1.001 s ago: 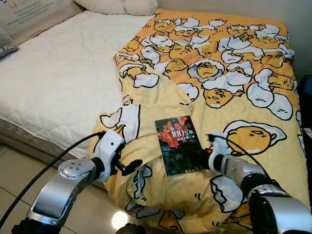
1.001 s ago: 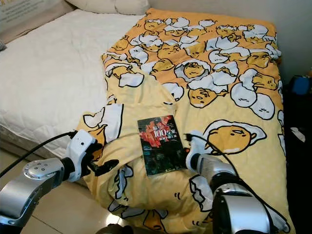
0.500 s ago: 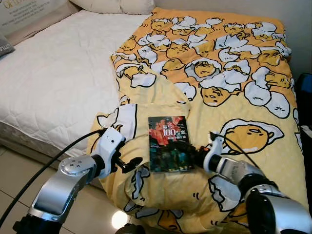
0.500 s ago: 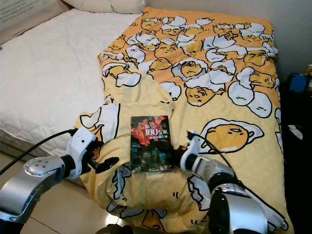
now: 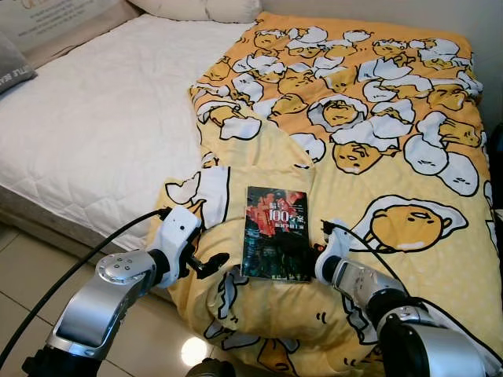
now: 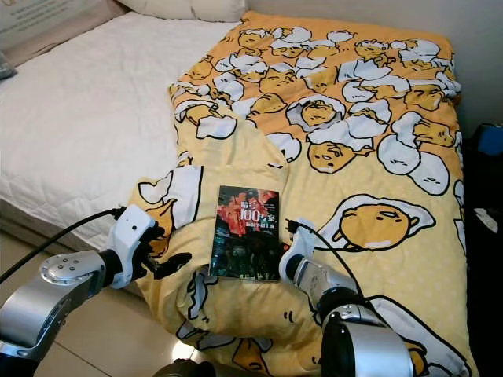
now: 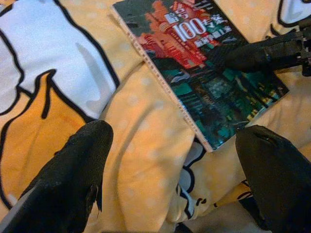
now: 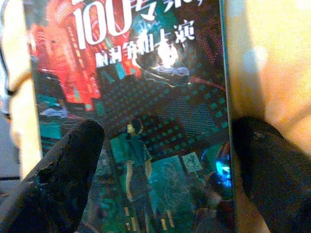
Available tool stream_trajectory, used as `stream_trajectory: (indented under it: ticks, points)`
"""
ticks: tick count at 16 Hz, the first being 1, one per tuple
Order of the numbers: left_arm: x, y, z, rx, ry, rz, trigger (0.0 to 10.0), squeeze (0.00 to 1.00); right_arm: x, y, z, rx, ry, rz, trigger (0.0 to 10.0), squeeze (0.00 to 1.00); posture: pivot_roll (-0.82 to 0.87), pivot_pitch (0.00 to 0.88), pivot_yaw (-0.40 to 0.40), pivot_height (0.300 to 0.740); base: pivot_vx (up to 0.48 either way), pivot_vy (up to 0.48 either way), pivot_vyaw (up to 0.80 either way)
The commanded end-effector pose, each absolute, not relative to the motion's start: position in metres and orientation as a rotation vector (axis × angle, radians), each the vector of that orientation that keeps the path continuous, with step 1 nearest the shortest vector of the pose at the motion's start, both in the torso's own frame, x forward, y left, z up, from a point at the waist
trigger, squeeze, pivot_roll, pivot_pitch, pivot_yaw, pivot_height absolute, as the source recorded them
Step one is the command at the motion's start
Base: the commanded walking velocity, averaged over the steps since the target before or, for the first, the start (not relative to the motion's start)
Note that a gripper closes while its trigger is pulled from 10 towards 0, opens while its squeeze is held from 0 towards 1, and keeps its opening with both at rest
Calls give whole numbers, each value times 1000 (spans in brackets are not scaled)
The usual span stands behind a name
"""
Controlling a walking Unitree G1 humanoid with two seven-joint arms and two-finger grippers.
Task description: Clean up the room
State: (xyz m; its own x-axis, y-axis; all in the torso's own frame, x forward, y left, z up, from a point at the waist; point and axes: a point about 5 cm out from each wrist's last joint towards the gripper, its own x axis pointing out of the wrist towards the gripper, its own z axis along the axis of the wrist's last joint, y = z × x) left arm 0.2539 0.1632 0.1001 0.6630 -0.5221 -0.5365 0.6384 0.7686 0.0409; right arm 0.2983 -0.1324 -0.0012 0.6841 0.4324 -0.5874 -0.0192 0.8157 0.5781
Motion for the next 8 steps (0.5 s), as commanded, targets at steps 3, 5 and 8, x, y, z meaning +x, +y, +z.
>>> stream_trajectory:
  ticks: [3, 5, 8]
  points:
    - [253, 164, 96, 258, 552, -656, 10000, 0, 280, -143, -22, 489, 886, 160, 10000, 0, -51, 90, 73, 740, 0, 0, 0]
    - [253, 163, 96, 262, 552, -663, 10000, 0, 282, -130, -18, 597, 877, 206, 10000, 0, -49, 91, 73, 740, 0, 0, 0]
    - [253, 162, 96, 258, 549, -668, 10000, 0, 301, -111, 11, 921, 740, 384, 10000, 0, -49, 90, 75, 740, 0, 0, 0]
